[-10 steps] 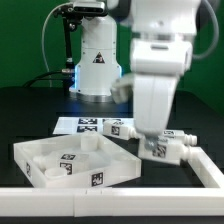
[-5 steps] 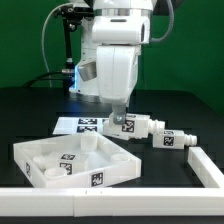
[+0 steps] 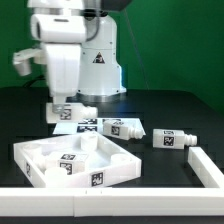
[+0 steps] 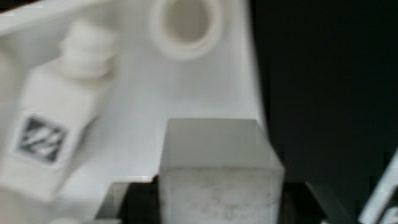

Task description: Assemble square table

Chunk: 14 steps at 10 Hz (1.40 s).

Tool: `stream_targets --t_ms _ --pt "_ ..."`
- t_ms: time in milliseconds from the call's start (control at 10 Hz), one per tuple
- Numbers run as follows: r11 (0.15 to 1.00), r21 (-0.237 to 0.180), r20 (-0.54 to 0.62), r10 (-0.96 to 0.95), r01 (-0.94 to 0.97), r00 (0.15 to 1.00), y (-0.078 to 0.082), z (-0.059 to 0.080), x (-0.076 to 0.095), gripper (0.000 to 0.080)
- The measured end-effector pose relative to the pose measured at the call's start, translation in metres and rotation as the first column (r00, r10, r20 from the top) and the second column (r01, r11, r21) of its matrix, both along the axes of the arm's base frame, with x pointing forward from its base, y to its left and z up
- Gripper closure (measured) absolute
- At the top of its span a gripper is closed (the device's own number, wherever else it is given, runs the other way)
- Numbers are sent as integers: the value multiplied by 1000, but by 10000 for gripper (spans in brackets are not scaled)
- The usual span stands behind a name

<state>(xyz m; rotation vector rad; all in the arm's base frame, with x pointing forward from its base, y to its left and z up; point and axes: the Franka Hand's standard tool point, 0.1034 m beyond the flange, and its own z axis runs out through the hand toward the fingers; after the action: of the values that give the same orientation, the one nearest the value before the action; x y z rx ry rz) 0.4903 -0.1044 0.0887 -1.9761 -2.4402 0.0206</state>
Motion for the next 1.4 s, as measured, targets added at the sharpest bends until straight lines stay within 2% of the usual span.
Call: stream_targets --t_ms 200,400,500,600,700,800,1200,1400 --pt "1000 0 8 -24 24 1000 5 1 3 517" --pt "1000 0 5 -29 29 1000 2 -1 1 517" --pt "996 2 -9 84 -84 996 -12 -8 -11 517" --pt "985 15 -41 173 -173 984 -37 -18 -35 517" --pt "978 34 -64 209 -208 976 -56 -28 -51 515" --pt "983 42 -79 184 -181 980 -60 -36 -54 515" --pt "982 47 -85 187 -183 979 -60 -41 -57 515" --pt "980 78 -118 193 -185 974 -70 -64 -75 515"
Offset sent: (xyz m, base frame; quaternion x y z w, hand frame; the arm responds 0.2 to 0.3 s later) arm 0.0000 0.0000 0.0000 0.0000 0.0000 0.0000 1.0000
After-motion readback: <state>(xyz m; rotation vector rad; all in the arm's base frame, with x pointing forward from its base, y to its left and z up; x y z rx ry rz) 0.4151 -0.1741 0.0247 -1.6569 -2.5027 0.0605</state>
